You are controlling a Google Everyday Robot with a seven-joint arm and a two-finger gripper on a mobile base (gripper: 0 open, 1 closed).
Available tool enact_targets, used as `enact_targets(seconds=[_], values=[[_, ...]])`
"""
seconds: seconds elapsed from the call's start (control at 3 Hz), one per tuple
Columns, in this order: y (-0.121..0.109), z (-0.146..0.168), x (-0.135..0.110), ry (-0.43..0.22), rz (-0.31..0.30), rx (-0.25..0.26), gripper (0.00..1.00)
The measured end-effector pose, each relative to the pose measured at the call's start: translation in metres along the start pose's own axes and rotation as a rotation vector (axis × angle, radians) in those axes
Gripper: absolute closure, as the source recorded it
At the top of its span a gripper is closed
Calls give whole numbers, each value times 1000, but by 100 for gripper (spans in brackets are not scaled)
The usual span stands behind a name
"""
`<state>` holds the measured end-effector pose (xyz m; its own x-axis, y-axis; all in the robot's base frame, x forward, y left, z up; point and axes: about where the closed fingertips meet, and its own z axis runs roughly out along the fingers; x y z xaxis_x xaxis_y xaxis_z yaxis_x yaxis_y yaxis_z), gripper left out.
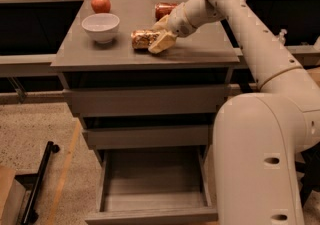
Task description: Place orange can into bottom drawer
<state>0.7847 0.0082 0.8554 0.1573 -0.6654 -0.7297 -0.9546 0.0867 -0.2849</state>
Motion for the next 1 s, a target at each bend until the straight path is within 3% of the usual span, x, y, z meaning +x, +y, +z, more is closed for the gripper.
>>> enact_targets(seconds=[0.33, 0.67, 1.0], values=[[14, -32, -11, 65, -34, 21, 92], [51, -83, -33, 134, -59, 32, 100], [97, -121, -41, 195, -28, 43, 100]])
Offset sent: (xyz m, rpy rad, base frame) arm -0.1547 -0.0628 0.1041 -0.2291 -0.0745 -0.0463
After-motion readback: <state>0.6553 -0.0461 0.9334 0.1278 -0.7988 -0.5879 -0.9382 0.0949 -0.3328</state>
